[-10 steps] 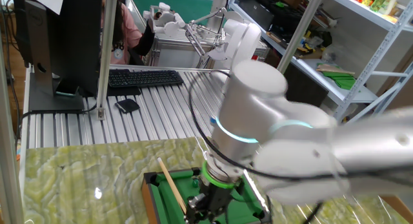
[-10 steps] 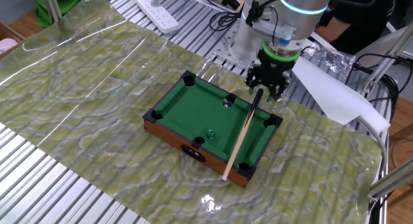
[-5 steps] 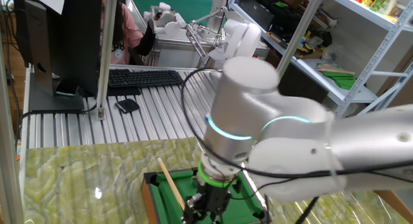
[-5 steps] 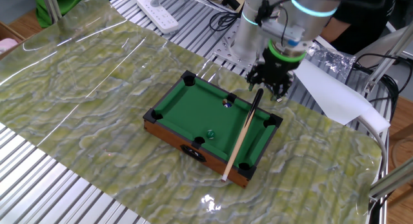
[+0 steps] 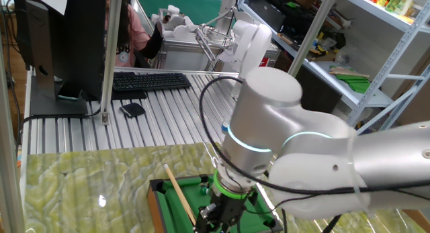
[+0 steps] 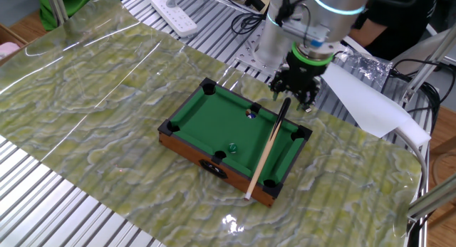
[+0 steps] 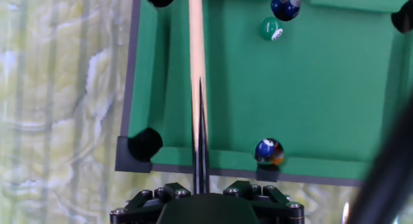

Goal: Hit the pool ball

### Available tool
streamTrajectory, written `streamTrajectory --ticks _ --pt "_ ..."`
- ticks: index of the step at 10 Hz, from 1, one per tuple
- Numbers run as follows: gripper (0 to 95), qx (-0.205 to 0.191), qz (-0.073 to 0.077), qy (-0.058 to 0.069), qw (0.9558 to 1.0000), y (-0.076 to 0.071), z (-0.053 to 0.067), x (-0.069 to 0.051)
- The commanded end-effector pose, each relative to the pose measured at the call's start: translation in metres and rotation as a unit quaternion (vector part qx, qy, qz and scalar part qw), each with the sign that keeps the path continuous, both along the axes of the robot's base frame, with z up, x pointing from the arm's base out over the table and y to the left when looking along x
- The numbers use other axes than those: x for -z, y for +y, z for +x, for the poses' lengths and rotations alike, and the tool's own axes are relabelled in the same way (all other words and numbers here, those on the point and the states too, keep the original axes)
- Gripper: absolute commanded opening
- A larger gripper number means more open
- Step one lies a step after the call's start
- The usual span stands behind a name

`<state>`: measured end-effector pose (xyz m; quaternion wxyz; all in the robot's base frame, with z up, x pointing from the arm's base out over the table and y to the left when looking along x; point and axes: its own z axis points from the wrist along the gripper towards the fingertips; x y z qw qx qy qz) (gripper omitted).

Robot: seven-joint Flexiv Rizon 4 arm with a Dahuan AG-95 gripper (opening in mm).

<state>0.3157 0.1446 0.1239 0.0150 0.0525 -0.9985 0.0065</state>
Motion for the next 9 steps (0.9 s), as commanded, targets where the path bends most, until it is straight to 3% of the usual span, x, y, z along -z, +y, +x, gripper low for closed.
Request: streamTrajectory --ticks 1,2,9 --pt "57.0 0.004 0.002 -0.001 1.0000 0.000 0.003 0.004" --pt "38.0 0.005 0.004 -0.002 1.0000 -0.001 0.003 0.006" --pt "38.0 0.007 0.008 -0.011 0.9999 0.000 0.003 0.021"
